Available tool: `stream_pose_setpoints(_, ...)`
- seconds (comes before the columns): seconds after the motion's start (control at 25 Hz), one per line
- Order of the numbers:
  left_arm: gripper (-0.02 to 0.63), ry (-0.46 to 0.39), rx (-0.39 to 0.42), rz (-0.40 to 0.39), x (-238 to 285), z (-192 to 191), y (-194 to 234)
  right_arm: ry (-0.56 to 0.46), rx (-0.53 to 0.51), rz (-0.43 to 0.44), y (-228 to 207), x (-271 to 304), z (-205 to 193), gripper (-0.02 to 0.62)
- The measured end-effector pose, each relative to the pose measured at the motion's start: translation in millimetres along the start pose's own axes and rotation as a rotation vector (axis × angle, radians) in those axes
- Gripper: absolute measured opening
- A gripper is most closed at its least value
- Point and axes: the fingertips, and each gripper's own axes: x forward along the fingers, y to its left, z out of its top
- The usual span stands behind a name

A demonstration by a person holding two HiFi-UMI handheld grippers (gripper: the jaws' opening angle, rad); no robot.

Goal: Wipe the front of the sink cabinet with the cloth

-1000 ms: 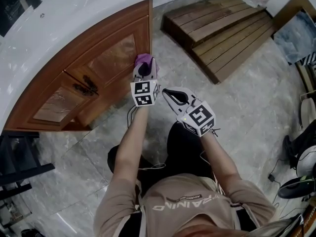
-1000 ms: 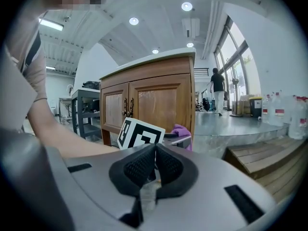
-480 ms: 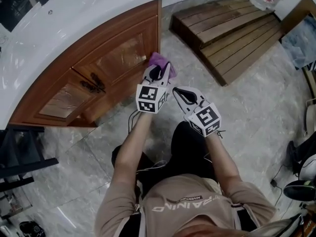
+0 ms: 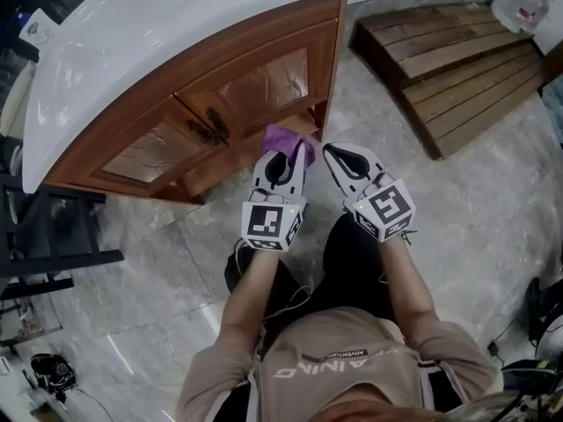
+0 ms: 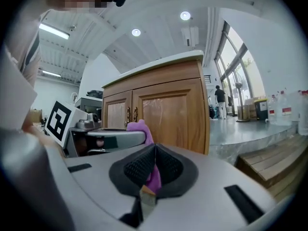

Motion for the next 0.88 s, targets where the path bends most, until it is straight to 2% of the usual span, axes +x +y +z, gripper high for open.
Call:
stream_pose_setpoints(0.2,0.037,0.029,-0.003,0.083,-42,-1,35,-0.007,-0.002,0.075,31,25,4,0.012)
stream_pose_setpoints(0.48,0.037,0.069,-0.027,0.249,-96,-6,80,0.033,-0.023,0.235,90,73,9,0.012)
stream_pose_setpoints(0.6,0.037,0.100,-0.042,0.292,-111,-3,97,0.055,-0.012,0.292,110,88,18,0.012)
stream_pose_setpoints(0.72,0.037,0.156,-0.046,0.316,-126,5,106,0.100,0.030,0.356,136,97,30,0.012)
stream_pose_setpoints(0.88,0.037,0.203,-0.111,0.379,-150,25,114,0.144,0.083,0.411,168,102,57,0.012)
